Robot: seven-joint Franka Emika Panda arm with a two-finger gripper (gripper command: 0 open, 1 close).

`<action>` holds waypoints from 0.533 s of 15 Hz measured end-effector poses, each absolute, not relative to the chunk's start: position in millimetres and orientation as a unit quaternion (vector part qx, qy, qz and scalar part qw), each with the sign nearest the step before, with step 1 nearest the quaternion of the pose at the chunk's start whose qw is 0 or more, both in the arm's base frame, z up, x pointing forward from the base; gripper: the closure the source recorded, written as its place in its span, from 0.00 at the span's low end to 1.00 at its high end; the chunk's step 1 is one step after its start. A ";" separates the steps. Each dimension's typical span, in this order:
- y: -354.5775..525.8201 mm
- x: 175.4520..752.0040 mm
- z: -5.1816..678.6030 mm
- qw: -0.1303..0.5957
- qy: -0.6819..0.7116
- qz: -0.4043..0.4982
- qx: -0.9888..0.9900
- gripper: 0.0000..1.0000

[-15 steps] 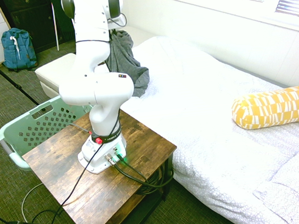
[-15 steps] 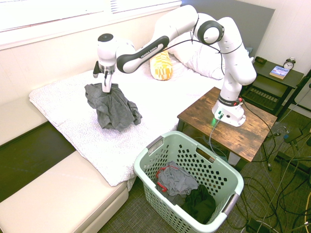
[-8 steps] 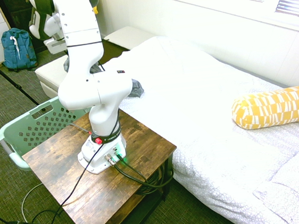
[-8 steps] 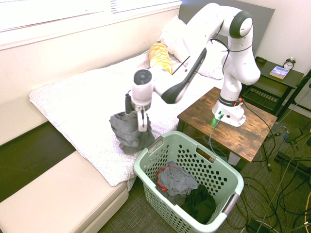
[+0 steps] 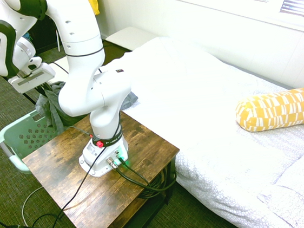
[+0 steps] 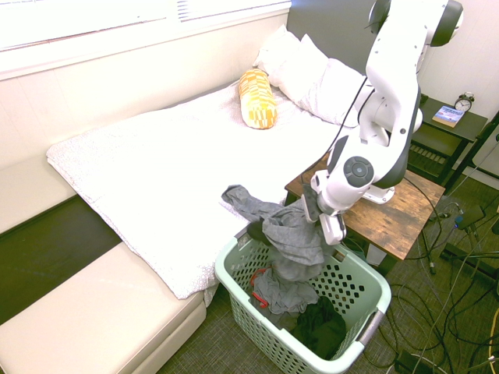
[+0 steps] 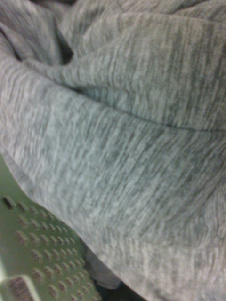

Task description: Put my clothes in the laundry bag

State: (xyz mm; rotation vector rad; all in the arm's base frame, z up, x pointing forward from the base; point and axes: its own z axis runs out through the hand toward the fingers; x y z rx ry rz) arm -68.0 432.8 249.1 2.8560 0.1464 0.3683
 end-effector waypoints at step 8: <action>422.6 -47.1 245.0 0.135 0.046 0.122 0.982 0.00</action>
